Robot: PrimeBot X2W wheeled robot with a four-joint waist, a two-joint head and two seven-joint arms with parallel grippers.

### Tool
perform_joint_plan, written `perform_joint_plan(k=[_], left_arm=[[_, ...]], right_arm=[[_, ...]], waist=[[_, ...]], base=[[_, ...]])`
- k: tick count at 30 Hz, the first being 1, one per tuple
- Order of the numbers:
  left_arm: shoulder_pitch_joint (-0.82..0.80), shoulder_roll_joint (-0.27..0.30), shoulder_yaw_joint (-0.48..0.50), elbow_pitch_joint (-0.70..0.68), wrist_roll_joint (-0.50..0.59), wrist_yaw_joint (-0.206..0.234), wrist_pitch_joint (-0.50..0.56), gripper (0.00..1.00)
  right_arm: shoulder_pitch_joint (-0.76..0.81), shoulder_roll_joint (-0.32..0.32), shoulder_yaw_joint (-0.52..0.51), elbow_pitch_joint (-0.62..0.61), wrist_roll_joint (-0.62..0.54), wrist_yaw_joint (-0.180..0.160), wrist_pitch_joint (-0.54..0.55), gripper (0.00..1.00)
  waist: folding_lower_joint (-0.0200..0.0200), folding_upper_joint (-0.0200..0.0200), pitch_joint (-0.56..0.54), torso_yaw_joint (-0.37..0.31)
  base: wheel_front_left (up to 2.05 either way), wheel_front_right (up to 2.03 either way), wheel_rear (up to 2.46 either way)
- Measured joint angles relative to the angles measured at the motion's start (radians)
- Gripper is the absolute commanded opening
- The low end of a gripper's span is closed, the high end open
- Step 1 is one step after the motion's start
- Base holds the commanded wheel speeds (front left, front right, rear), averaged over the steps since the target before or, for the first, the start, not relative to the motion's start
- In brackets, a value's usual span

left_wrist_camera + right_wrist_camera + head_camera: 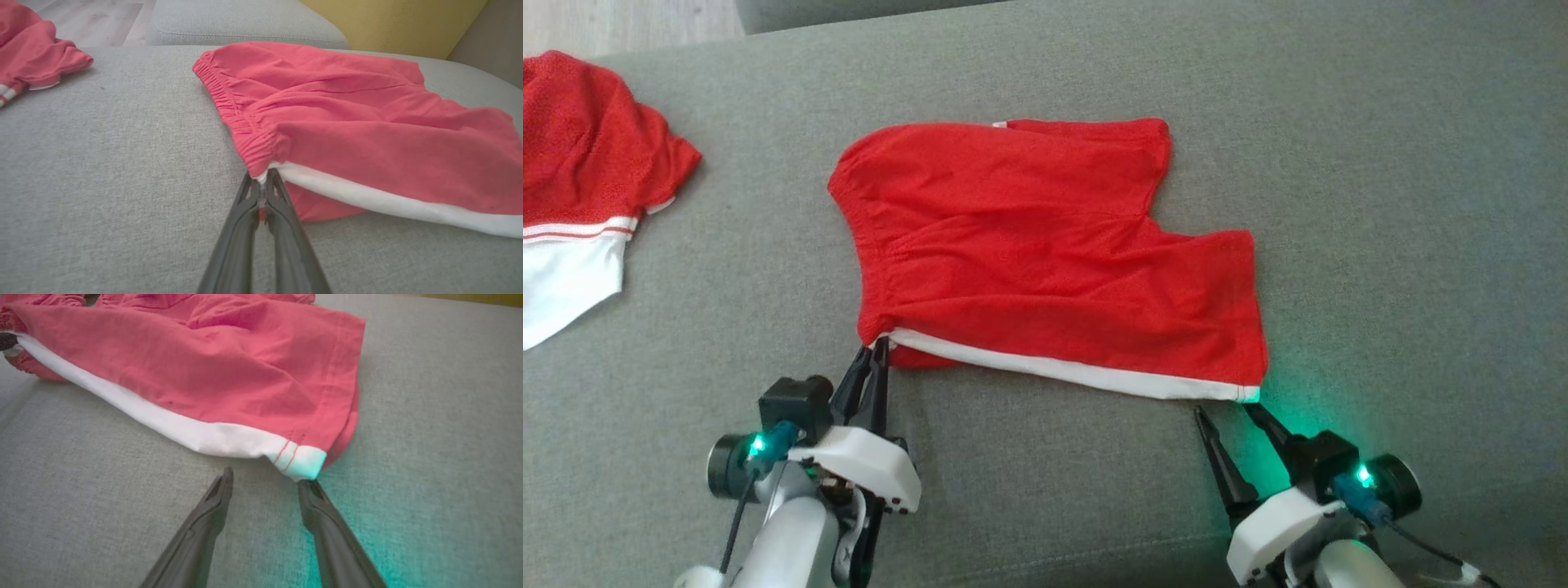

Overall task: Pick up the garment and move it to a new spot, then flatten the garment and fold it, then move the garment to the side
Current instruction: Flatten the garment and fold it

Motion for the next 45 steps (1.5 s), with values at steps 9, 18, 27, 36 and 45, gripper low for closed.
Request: perform_joint_plan(k=[9,18,27,36,45], left_arm=[[0.007,-0.002,0.001,0.006,0.000,-0.007,0.000,0.00],[0.025,-0.004,0.007,0.007,0.000,-0.009,0.000,0.00],[0.025,-0.005,0.020,-0.002,0.009,-0.013,0.000,0.00],[0.027,-0.007,0.058,-0.165,-0.007,-0.035,0.000,0.00],[0.051,0.004,0.058,-0.406,-0.017,-0.070,0.002,0.00]], right_arm=[[-0.011,0.000,-0.012,0.004,0.000,0.000,-0.009,0.91],[-0.010,0.000,-0.021,-0.013,-0.001,0.000,-0.009,0.48],[-0.024,0.000,-0.008,0.031,0.019,0.000,-0.009,0.00],[-0.053,-0.001,-0.047,-0.141,0.060,0.000,-0.010,0.00],[-0.050,-0.001,-0.102,-0.412,0.072,0.000,-0.009,0.00]], waist=[[0.0000,0.0000,-0.016,0.009],[0.0000,0.0000,-0.019,0.007],[0.0000,0.0000,-0.014,0.005],[0.0000,0.0000,-0.054,0.005],[0.0000,0.0000,-0.144,0.014]], base=[[0.00,0.00,0.00],[0.00,0.00,0.00],[0.00,0.00,0.00],[0.00,0.00,0.00],[0.00,0.00,0.00]])
